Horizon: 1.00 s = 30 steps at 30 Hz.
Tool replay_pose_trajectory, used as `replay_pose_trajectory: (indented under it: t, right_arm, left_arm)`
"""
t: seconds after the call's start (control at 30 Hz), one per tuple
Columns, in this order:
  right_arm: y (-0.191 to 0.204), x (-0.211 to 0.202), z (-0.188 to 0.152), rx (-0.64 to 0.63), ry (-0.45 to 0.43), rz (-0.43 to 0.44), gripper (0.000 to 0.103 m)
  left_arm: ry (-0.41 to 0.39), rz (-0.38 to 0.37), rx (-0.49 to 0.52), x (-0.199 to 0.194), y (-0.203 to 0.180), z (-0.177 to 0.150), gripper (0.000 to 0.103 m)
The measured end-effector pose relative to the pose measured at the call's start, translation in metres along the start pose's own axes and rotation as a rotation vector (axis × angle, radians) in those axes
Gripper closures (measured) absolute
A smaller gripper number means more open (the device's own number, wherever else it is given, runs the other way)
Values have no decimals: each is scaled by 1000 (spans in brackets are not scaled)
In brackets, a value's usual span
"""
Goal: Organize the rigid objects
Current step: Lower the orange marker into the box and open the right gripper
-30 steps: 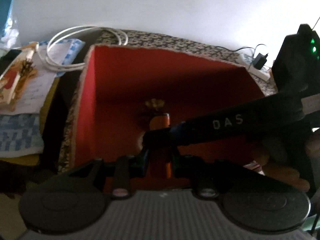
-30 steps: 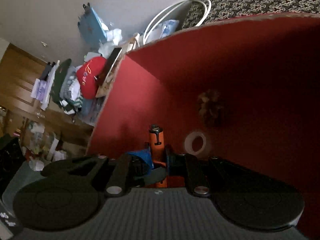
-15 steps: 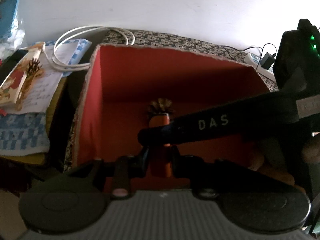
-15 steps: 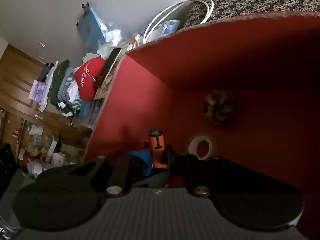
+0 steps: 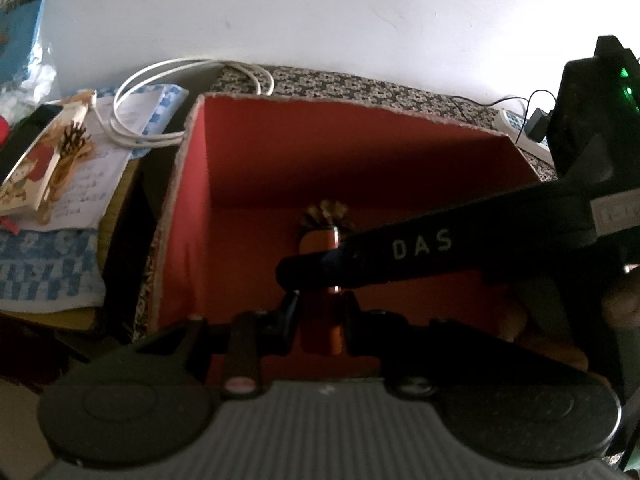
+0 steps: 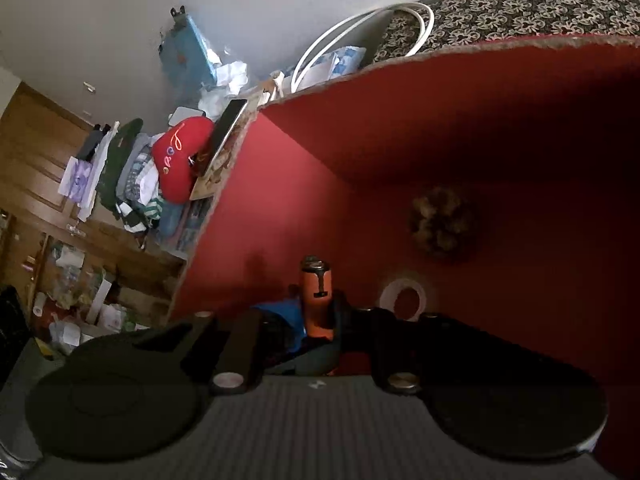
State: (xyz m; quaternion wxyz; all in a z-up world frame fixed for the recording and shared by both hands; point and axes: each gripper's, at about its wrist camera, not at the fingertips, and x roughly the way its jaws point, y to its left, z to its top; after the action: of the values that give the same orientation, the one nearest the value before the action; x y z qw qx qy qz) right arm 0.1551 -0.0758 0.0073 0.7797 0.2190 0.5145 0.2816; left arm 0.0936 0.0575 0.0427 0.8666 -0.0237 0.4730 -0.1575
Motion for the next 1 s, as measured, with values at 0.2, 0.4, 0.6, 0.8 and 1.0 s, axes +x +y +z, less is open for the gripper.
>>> replay_pose_trajectory:
  t: [0.2, 0.4, 0.6, 0.8, 1.0]
  right_arm:
    - [1, 1, 1, -6, 0, -5, 103]
    - [1, 2, 1, -10, 6, -10, 103]
    - [1, 3, 2, -14, 9, -10, 103]
    - [2, 2, 2, -45, -1, -10, 103]
    - [3, 2, 1, -32, -2, -18, 100]
  left_arm:
    - [0, 1, -1, 0, -1, -1, 87]
    - [0, 0, 0, 0, 0, 0, 87]
    - [-1, 0, 1, 0, 0, 0, 87]
    - [-4, 2, 0, 0, -1, -1, 86]
    - [-6, 3, 3, 0, -1, -1, 84]
